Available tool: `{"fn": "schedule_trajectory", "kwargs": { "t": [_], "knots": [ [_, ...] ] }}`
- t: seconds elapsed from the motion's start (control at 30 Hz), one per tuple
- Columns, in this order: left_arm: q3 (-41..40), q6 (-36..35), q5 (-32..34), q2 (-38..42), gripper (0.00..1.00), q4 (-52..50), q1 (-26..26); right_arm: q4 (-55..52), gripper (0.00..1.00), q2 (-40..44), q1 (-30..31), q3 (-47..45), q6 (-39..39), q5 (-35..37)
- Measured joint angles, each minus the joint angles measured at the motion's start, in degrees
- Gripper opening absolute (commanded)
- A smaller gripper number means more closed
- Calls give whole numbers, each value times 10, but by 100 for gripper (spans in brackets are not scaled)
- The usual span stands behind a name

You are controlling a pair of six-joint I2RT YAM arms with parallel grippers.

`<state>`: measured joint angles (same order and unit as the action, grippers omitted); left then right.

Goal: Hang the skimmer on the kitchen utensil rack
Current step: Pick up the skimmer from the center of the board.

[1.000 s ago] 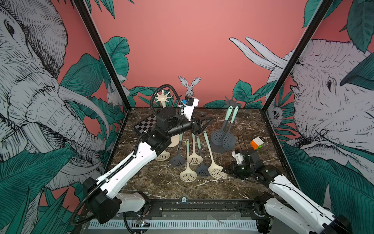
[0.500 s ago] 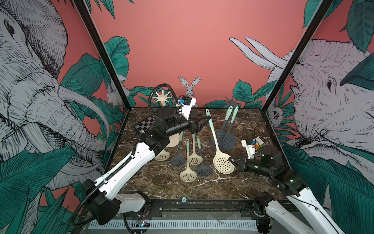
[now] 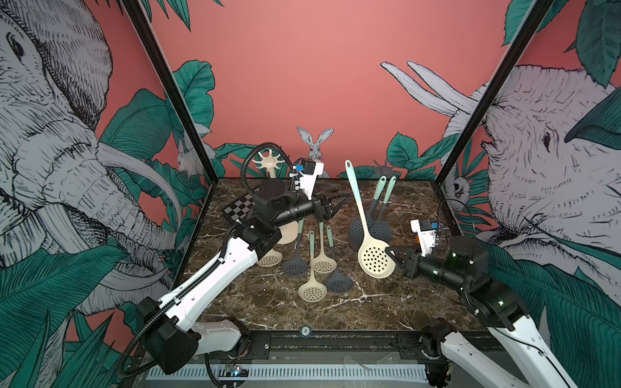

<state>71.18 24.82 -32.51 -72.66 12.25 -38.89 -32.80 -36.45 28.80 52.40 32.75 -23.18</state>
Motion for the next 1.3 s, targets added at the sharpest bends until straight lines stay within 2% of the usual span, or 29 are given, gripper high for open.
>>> {"fn": "schedule_trajectory", "kwargs": {
  "t": [0.27, 0.4, 0.5, 0.63, 0.67, 0.7, 0.73, 0.83, 0.93, 1.0, 1.1, 1.3],
  "knots": [
    [0, 40, -37, -31, 60, 45, 0, 35, 0, -17, 2, 0, 0, -13],
    [0, 55, -42, -50, 56, 57, 0, 42, 0, -21, 5, 0, 0, -16],
    [0, 73, -48, -64, 44, 71, 0, 49, 0, -28, 7, 0, 0, -19],
    [5, 87, -58, -75, 15, 83, 0, 52, 0, -37, 9, 0, 0, -15],
    [6, 91, -61, -76, 5, 86, 0, 52, 0, -39, 9, -1, 0, -13],
    [7, 104, -70, -76, 0, 88, -2, 53, 0, -40, 9, -1, 0, -5],
    [9, 112, -74, -75, 0, 91, -5, 54, 2, -42, 7, -3, -1, 0],
    [11, 116, -76, -73, 0, 97, -8, 57, 34, -43, 10, -4, -7, -4],
    [11, 111, -74, -73, 0, 99, -4, 64, 50, -36, 11, -4, -9, -17],
    [11, 104, -75, -72, 0, 99, -3, 81, 55, -29, 12, -4, -8, -26],
    [11, 93, -86, -70, 0, 100, -2, 129, 55, -36, 12, -2, 5, -45],
    [11, 82, -128, -70, 0, 100, -3, 247, 55, -120, 28, 51, 16, -83]
  ]
}}
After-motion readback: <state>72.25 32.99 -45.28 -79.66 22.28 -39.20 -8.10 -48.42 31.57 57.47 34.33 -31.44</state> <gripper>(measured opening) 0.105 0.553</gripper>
